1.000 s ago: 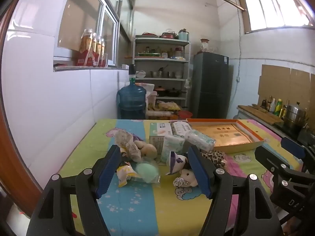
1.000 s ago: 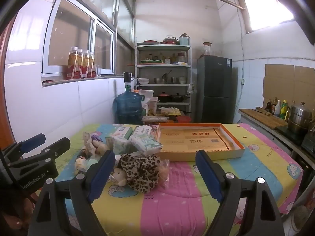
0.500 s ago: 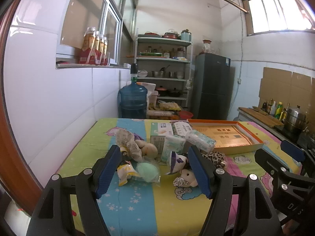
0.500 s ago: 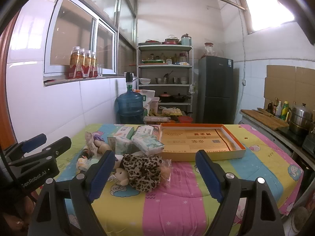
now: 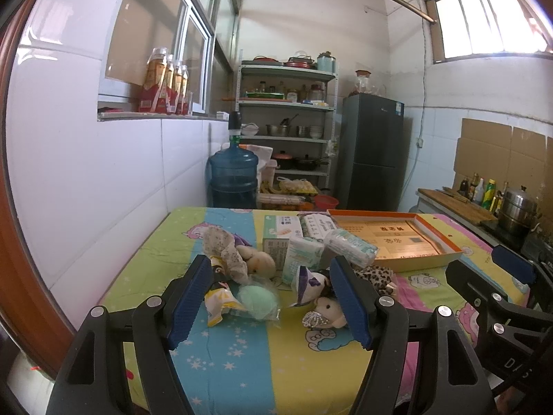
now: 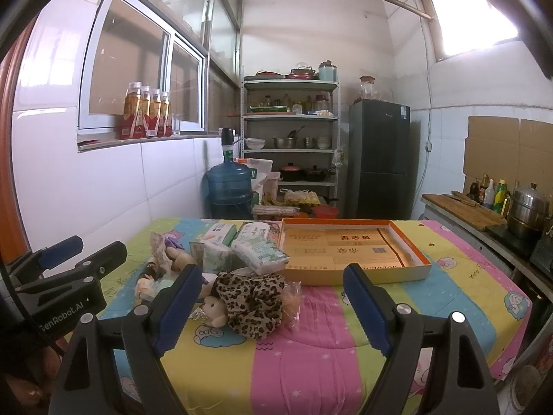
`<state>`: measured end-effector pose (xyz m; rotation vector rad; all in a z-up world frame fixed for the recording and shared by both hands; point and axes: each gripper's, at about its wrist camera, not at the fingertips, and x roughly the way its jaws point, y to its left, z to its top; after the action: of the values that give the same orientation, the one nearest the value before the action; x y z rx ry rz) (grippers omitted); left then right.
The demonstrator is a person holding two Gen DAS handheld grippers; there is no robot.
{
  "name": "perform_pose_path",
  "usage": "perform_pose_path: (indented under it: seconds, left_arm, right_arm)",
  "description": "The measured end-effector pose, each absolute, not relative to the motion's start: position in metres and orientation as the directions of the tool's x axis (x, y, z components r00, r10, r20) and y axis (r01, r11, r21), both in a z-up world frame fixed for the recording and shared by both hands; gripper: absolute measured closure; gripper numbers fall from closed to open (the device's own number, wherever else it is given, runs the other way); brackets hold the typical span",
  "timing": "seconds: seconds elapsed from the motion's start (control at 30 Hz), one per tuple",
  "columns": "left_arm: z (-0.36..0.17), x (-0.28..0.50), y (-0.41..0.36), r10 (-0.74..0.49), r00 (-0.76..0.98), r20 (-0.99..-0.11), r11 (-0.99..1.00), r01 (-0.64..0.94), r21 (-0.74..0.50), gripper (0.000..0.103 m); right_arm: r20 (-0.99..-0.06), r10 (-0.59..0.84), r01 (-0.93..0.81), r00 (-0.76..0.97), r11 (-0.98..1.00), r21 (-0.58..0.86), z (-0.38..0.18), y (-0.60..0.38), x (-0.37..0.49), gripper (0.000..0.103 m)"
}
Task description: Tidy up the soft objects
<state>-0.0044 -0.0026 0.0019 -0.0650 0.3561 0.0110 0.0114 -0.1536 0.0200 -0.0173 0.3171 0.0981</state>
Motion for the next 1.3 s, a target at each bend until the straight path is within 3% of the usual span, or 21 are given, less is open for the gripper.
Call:
perform_pose_path:
  seconds: [1.3]
  left_arm:
    - [-0.0005, -0.0060, -0.0084, -0.013, 0.934, -0.356, 0.998, -0.007, -0.057, 0.030]
  right_arm:
    - [-0.323, 0.125, -0.126, 0.938, 0.992, 0.018, 0.0168, -0.1541, 0.0123, 0.019]
